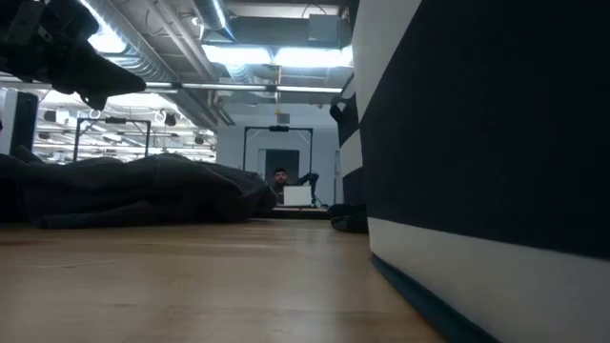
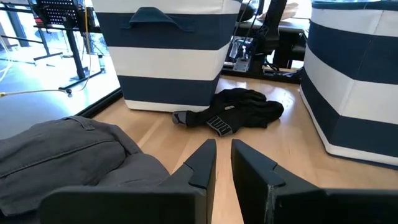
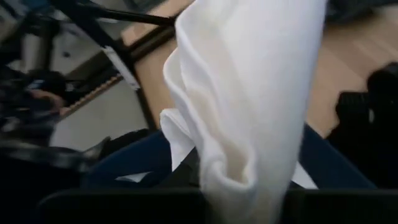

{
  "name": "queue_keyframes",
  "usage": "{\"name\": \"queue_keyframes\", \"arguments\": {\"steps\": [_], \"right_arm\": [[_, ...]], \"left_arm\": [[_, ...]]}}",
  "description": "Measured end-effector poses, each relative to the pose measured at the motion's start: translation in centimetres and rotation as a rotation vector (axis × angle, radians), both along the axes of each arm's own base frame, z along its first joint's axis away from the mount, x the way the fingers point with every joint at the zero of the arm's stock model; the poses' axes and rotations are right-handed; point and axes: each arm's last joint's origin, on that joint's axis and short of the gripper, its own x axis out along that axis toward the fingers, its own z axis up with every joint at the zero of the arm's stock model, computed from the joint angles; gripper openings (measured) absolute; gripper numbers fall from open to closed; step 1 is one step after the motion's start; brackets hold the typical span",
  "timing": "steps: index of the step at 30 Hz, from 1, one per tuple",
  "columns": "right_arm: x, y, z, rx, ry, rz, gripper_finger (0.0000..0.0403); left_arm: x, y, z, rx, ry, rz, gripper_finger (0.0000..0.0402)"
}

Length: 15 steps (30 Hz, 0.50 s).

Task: Sort clothes
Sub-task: Put the white boxer into the bottom laundry bin

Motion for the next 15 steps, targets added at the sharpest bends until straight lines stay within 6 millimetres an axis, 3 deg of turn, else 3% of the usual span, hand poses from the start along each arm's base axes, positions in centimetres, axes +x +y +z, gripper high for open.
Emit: {"name": "queue_keyframes", "arguments": {"steps": [7, 15], "right_arm": [[2.6, 1.4, -6.2, -0.058, 0.159, -0.108, 0.0028], [4.9, -0.2, -12.1, 0.073, 0.449, -0.256, 0.007]], "left_arm": [[0.0, 0.0, 0.0, -0.003, -0.004, 0.001, 0.004], [0.0, 0.0, 0.1, -0.013, -0.01, 0.002, 0.004]]}}
